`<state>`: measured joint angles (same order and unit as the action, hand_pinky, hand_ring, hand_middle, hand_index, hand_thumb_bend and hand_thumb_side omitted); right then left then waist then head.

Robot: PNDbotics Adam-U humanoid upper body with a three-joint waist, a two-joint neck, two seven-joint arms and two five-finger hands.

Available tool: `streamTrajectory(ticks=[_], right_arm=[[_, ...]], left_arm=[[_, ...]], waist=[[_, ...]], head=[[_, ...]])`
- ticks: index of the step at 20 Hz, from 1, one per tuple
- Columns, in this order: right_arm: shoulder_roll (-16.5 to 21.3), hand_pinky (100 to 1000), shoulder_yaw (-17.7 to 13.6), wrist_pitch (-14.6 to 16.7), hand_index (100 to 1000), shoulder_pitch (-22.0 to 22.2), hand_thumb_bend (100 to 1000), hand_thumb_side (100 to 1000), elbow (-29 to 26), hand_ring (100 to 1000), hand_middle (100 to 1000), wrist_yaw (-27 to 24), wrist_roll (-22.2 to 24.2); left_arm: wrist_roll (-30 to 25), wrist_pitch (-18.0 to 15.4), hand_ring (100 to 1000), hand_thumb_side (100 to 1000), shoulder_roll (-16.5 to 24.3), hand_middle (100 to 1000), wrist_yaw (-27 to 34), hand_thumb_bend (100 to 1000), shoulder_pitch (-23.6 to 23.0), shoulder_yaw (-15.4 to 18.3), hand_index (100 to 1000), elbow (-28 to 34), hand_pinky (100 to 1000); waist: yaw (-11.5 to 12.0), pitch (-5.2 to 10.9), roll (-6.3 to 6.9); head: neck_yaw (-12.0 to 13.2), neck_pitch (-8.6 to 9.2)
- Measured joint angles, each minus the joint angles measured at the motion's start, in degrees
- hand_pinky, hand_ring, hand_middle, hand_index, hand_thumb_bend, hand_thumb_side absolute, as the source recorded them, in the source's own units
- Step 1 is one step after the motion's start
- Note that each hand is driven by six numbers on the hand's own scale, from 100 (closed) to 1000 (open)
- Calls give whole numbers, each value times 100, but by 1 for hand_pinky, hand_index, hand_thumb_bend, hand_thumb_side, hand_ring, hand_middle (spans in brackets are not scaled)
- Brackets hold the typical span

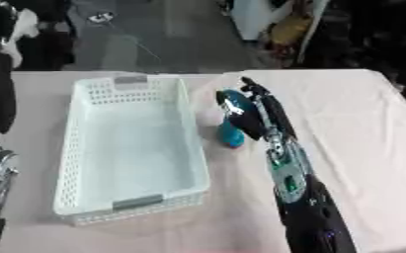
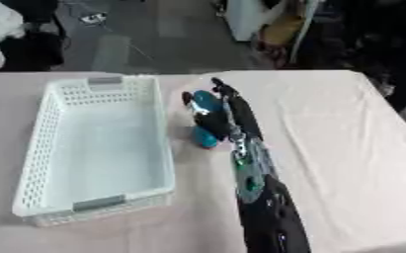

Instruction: Pick up objects on the table and place them in the box.

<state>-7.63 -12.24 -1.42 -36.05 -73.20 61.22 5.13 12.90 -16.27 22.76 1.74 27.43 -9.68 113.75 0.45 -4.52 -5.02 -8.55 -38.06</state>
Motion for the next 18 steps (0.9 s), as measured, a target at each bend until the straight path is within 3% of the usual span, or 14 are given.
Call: streamTrajectory(ticks=[14, 16, 17, 18], right_arm=[[65, 724, -31, 112, 959, -60, 428, 934, 268, 765, 813, 203, 229], [81, 623, -33, 118, 925, -77, 403, 914, 311, 724, 777, 228, 235], [92, 503, -34, 119, 906, -77, 407, 914, 337, 673, 758, 245, 236], [101, 472, -37, 122, 898, -79, 408, 912, 357, 653, 747, 255, 240]], left_arm=[[0, 0, 818, 957, 0, 891, 1, 302, 3, 0, 920, 0, 820], [0, 0, 818, 957, 0, 891, 1, 302, 3, 0, 920, 0, 820], [0, 0, 818, 956, 0, 891, 1, 302, 3, 0, 920, 0, 820], [0, 0, 818, 956, 0, 891, 1, 302, 3, 0, 920, 0, 820]], waist=[[7, -2, 0], [7, -2, 0], [7, -2, 0], [7, -2, 0]], head=[[6, 4], [7, 5], [7, 6], [8, 6]])
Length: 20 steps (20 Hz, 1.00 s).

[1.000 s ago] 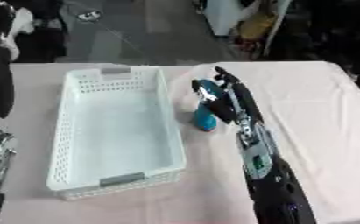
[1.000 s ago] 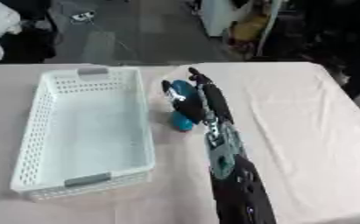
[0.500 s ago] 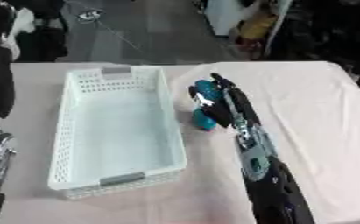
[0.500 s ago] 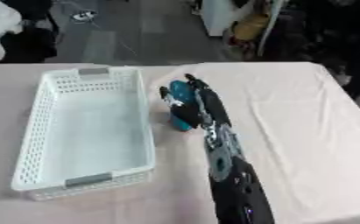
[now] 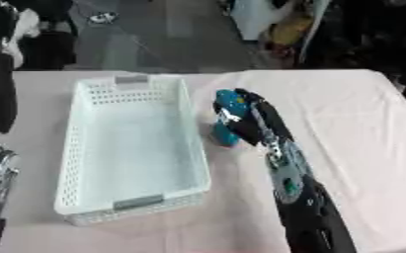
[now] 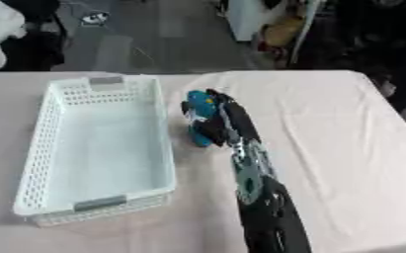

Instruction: Pick up objects on the table and place them in the box.

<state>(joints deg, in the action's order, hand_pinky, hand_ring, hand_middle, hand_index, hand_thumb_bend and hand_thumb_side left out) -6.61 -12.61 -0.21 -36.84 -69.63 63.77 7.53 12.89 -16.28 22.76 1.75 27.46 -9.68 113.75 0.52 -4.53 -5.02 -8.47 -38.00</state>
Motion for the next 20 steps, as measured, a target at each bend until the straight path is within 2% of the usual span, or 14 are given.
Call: streamTrajectory(ticks=[2, 4, 5, 6, 7, 8, 9, 10, 11, 12, 13, 16, 17, 20], right_arm=[[0, 415, -11, 7, 886, -2, 405, 899, 40, 614, 726, 25, 7], [1, 223, -28, 7, 849, -2, 363, 851, 81, 501, 674, 51, 5], [1, 147, -30, 5, 830, -3, 311, 809, 104, 462, 650, 69, -1], [5, 147, -30, 4, 830, -24, 323, 823, 124, 462, 650, 90, -19], [13, 100, -30, 4, 759, -50, 262, 772, 151, 368, 577, 109, -35], [30, 100, -31, 7, 750, -68, 251, 766, 182, 354, 568, 128, -73], [53, 100, -32, 16, 665, -86, 138, 746, 220, 204, 472, 144, -127], [72, 100, -36, 30, 596, -97, 100, 774, 267, 100, 394, 147, -205], [86, 100, -43, 51, 505, -99, 100, 857, 313, 100, 267, 147, -304], [109, 100, -63, 79, 536, -99, 100, 823, 365, 100, 313, 140, -433], [139, 100, -70, 119, 379, -99, 100, 930, 416, 100, 100, 117, -579], [152, 100, -66, 346, 341, -99, 100, 902, 585, 100, 100, -112, -1040], [152, 100, -62, 430, 316, -99, 100, 841, 644, 100, 100, -218, -1164], [155, 100, -46, 630, 293, -99, 100, 792, 765, 100, 100, -555, -1445]], left_arm=[[0, 0, 817, 956, 0, 891, 0, 301, 0, 0, 920, 0, 820], [0, 0, 817, 955, 0, 891, 0, 302, 0, 0, 920, 0, 819], [0, 0, 817, 957, 0, 891, 0, 302, 0, 0, 920, 0, 819], [0, 0, 817, 955, 0, 891, 2, 302, 0, 0, 920, 0, 819], [0, 0, 817, 955, 0, 891, 3, 302, 0, 0, 920, 0, 820], [0, 0, 817, 955, 0, 891, 3, 302, 0, 0, 920, 0, 819], [-1, 0, 817, 955, 0, 891, 4, 302, 0, 0, 920, 0, 819], [-1, 0, 817, 955, 0, 891, 4, 302, 0, 0, 920, 0, 819], [-2, -1, 817, 955, 0, 891, 4, 302, 0, 0, 920, 0, 819], [-3, -2, 817, 955, 0, 891, 5, 302, 0, 0, 920, 0, 819], [-5, -3, 817, 955, 0, 892, 6, 302, 0, 0, 920, 0, 819], [-10, -8, 816, 954, 0, 891, 8, 302, 0, 0, 920, 0, 819], [-10, -8, 816, 954, 0, 891, 9, 303, 0, 0, 920, 0, 819], [-11, -8, 816, 954, 0, 891, 11, 303, 1, 0, 920, 0, 819]], waist=[[0, 0, 0], [0, 0, 0], [0, 0, 0], [0, 0, 0], [0, 0, 0], [1, 0, 0], [1, 0, 0], [2, 0, 0], [4, 0, 0], [5, -2, 0], [5, -5, 0], [11, -21, 0], [15, -21, 0], [17, -21, 0]], head=[[3, 0], [17, 1], [24, 1], [32, 1], [39, 1], [42, 1], [43, 1], [44, 2], [45, 2], [46, 2], [46, 2], [48, 3], [48, 5], [49, 40]])
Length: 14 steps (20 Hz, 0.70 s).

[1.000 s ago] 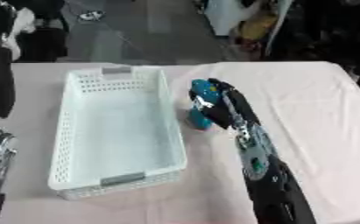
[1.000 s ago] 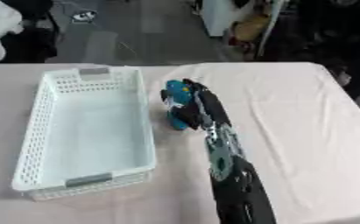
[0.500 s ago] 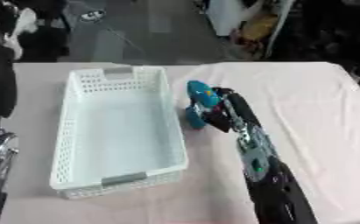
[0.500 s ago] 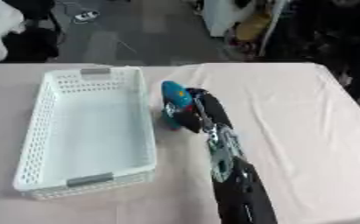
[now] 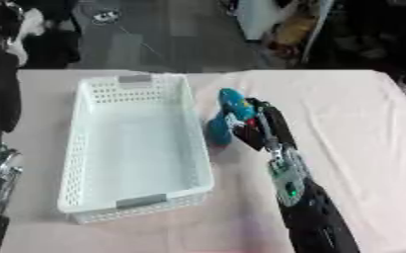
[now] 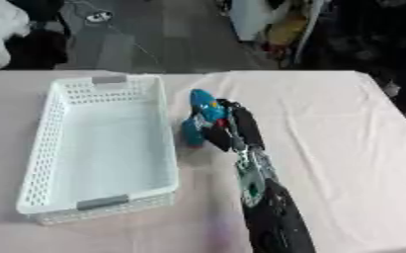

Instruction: Pick up objects on the table and place them in the box.

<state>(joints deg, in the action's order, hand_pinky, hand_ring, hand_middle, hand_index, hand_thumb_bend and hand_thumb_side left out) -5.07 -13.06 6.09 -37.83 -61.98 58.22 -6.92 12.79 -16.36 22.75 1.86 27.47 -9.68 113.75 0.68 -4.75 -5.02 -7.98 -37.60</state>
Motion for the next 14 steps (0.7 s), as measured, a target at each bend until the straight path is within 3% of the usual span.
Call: streamTrajectory(ticks=[7, 14], right_arm=[[70, 100, 46, 243, 286, -33, 100, 765, -26, 100, 100, -771, -351], [110, 100, 135, 303, 286, -159, 100, 758, -419, 100, 100, -1452, -308]], left_arm=[[-2, -2, 816, 953, 0, 891, 19, 303, 0, 0, 920, 0, 819], [-6, -1, 816, 952, 0, 892, 41, 303, 0, 0, 920, 0, 819]], waist=[[0, 0, 0], [3, 1, -1]], head=[[19, 6], [19, 6]])
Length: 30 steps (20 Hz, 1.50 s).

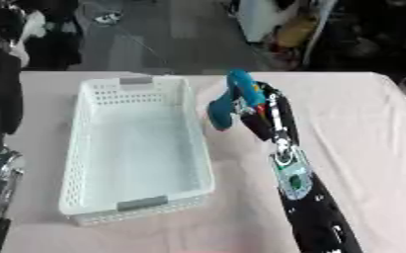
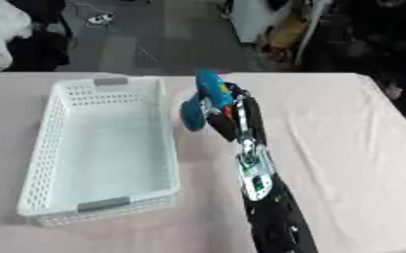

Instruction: Pick up objects on the table and place them in the box.

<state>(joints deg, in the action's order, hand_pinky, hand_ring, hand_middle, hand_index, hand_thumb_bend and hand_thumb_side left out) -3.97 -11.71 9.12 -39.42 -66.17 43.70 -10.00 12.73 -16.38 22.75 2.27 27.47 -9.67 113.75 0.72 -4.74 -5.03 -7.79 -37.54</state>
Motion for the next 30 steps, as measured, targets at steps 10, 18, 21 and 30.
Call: streamTrajectory(ticks=[10, 18, 21, 30], right_arm=[[110, 100, 141, 2, 285, -53, 100, 760, -606, 100, 100, -622, 185], [295, 100, 521, 130, 285, -219, 100, 763, -1041, 100, 100, -1383, 527], [319, 100, 659, 178, 285, -260, 100, 763, -1156, 100, 100, -1596, 676], [332, 100, 992, 322, 287, -345, 100, 767, -1307, 100, 100, -1989, 1086]], left_arm=[[-5, -1, 816, 952, 0, 892, 2, 303, 0, 0, 920, 0, 819], [-29, 4, 817, 951, 0, 892, 8, 302, 0, -1, 920, 0, 820], [-40, 8, 817, 951, 0, 892, 9, 303, 0, -2, 920, 0, 820], [-48, 1, 818, 952, -2, 892, 10, 304, 27, -2, 920, 0, 821]], waist=[[4, 1, 0], [12, 8, -2], [21, 9, -5], [73, 9, -20]], head=[[4, 0], [5, 0], [5, 0], [5, 0]])
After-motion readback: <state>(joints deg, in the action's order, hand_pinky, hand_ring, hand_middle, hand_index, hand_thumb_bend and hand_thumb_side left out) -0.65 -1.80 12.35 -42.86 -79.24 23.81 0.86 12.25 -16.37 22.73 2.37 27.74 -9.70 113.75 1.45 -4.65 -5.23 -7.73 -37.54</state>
